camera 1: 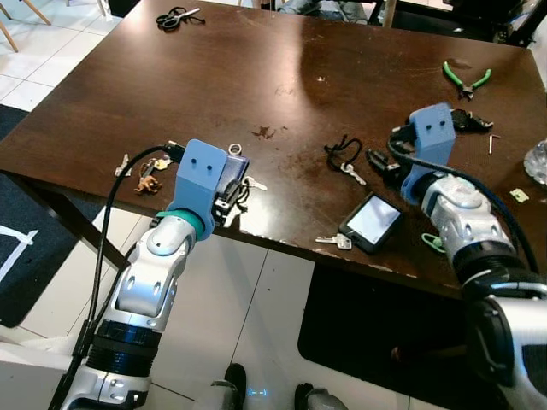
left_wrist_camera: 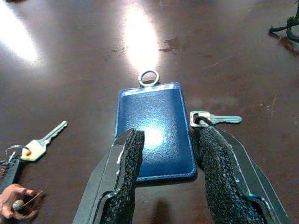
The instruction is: Hang keys on a hook
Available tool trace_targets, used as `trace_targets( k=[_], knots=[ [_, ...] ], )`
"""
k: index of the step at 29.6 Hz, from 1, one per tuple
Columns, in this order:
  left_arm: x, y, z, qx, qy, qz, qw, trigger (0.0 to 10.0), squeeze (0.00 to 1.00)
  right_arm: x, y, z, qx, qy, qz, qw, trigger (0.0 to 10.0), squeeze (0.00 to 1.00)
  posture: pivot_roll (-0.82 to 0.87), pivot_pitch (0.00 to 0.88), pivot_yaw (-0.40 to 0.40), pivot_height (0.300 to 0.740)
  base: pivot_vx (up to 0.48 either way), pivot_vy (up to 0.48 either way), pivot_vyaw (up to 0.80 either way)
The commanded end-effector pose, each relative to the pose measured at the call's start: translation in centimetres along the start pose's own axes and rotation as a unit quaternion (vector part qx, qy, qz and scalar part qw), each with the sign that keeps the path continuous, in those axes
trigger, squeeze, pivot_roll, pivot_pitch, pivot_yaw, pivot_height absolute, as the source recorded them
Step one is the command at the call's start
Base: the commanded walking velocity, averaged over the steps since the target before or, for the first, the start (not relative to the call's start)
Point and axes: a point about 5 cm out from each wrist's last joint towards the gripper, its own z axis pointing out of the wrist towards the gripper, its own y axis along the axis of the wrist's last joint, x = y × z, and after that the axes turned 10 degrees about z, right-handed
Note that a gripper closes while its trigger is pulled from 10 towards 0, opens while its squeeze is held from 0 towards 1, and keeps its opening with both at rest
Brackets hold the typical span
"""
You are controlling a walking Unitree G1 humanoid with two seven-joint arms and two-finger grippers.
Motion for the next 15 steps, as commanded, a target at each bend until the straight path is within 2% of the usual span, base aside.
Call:
trace_targets(
  k=[1, 6, 15],
  knots=[
    [-0.2, -0.8, -0.2, 0.011, -0.005, -0.002, 1.000, 10.0, 0.00, 0.4, -1.0, 0.0, 0.009, -0.003, 0.002, 1.000, 10.0, 0.00, -0.05, 0.226, 0.127, 0.740, 0.000, 0.000, 0.00],
    [0.0, -0.8, -0.4, 0.013, -0.001, -0.001, 1.000, 10.0, 0.00, 1.5, -1.0, 0.5, 0.011, 0.011, 0.001, 1.000, 10.0, 0.00, -0.03, 0.233, 0.118, 0.740, 0.000, 0.000, 0.00],
    [0.2, -0.9, -0.7, 0.015, 0.003, -0.002, 1.000, 10.0, 0.00, 1.5, -0.8, 0.6, 0.011, 0.014, 0.002, 1.000, 10.0, 0.00, -0.03, 0.254, 0.116, 0.740, 0.000, 0.000, 0.00]
  ],
)
